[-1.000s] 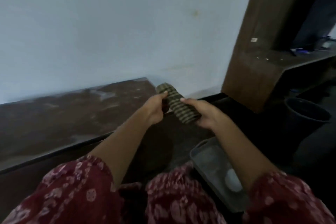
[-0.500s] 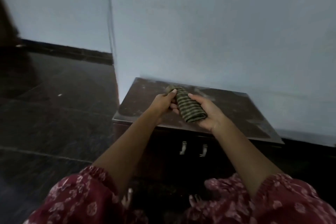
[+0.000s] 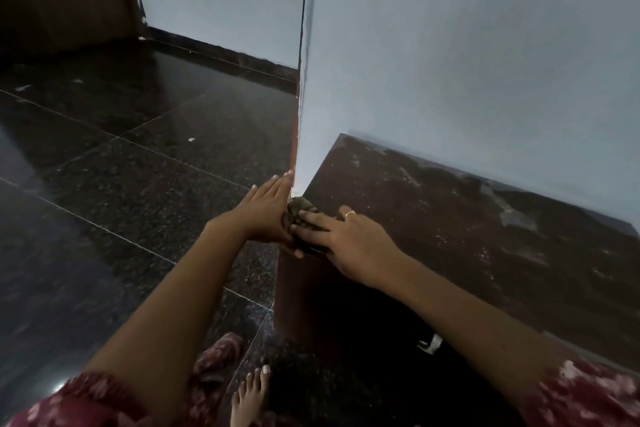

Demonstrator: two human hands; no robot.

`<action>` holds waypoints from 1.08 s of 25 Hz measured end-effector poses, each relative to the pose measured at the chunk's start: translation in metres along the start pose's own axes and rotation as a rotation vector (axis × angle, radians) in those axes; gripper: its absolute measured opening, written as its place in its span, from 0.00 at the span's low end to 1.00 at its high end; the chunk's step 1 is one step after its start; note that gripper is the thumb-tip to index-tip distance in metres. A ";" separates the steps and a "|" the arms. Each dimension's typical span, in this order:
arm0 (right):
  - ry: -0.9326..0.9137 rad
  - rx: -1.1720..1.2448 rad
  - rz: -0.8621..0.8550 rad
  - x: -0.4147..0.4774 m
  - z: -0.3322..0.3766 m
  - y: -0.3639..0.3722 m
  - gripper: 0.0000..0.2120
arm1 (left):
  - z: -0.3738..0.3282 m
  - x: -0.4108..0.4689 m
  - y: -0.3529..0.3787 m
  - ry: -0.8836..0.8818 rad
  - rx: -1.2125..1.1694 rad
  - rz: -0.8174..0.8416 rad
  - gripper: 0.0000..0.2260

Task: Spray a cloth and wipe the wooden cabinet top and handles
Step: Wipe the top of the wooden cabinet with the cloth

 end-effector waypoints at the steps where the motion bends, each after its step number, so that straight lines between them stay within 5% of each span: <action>1: -0.017 -0.041 -0.055 -0.002 0.001 0.001 0.24 | -0.001 0.004 -0.002 0.020 0.010 -0.011 0.59; 8: 0.152 -0.071 -0.015 0.039 -0.063 -0.007 0.26 | -0.014 0.027 -0.002 0.031 -0.059 0.061 0.58; 15: 0.342 -0.052 0.011 0.089 -0.147 0.000 0.25 | -0.036 0.060 0.011 0.016 0.013 0.070 0.40; 20: 0.464 0.005 0.040 0.108 -0.194 -0.002 0.25 | -0.041 0.074 0.015 0.008 0.063 0.035 0.37; 27: 0.548 0.090 -0.036 0.098 -0.175 0.003 0.24 | -0.041 0.073 0.006 -0.004 -0.164 0.008 0.31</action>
Point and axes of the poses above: each hand's wrist, its own x-axis towards the middle knuckle, its own y-axis out of the palm, z = x × y, the point moved 3 cm from there along x, towards the middle knuckle, and after that the axes turned 10 degrees about -y, right-handed, at the moved point
